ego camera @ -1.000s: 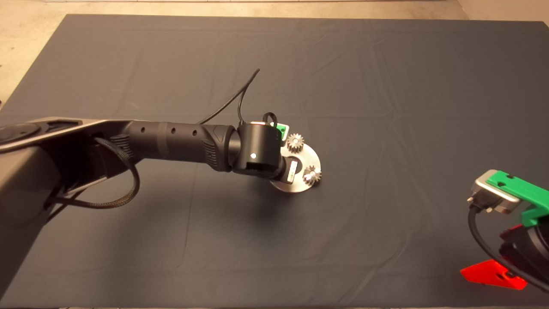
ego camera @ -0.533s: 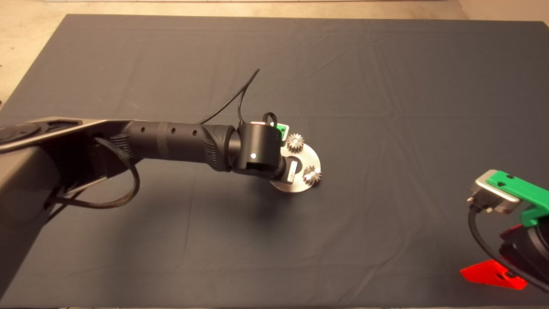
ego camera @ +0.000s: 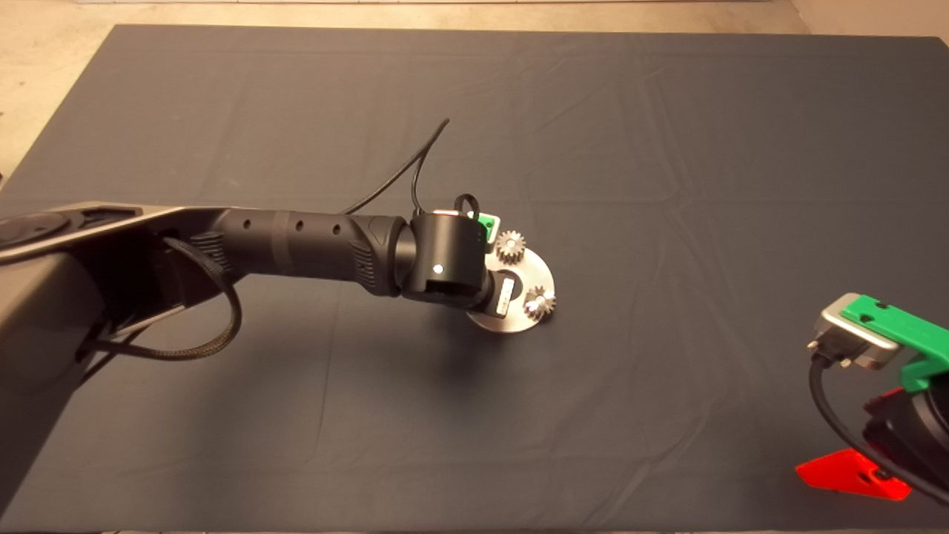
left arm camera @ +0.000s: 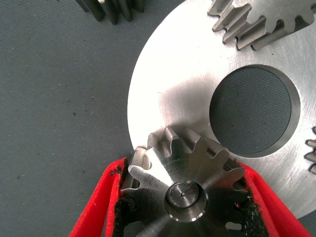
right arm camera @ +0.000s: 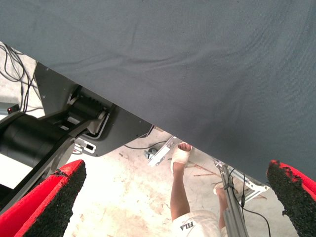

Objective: Remove an incorrectly installed larger gear and replace it with the correct smaller gear

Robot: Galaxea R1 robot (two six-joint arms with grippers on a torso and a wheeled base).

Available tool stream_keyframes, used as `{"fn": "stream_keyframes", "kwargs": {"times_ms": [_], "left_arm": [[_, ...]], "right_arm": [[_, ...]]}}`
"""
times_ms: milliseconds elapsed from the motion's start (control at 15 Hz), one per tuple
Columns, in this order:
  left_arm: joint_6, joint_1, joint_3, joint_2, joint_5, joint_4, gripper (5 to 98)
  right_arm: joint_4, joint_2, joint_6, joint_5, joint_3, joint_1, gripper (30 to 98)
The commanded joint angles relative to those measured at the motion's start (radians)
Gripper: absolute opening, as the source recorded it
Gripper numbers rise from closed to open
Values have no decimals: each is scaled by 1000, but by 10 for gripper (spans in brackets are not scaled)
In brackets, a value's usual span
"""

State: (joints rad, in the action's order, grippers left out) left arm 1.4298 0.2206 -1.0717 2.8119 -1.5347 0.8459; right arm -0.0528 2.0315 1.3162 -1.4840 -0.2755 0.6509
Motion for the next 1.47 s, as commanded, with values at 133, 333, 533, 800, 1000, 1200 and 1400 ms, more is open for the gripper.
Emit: {"fn": "stream_keyframes", "kwargs": {"times_ms": [133,333,533,800,1000,1200,1400], "left_arm": [[-5,180,4,1,-123,-121,428],[1,188,18,-17,-123,-169,425],[44,188,106,-129,-123,-192,425],[98,181,296,-332,-123,-192,424],[109,165,359,-403,-123,-187,423],[116,100,366,-407,-123,-156,422],[132,31,377,-406,-123,-87,421]], "right_arm": [[-35,3,-3,4,4,10,968],[-36,3,-3,2,4,10,968],[-36,3,-4,2,4,10,968],[-35,8,-3,3,4,9,968],[-35,17,-3,2,4,10,968],[-36,16,-3,2,4,9,968],[-35,16,-3,2,4,9,968]]}}
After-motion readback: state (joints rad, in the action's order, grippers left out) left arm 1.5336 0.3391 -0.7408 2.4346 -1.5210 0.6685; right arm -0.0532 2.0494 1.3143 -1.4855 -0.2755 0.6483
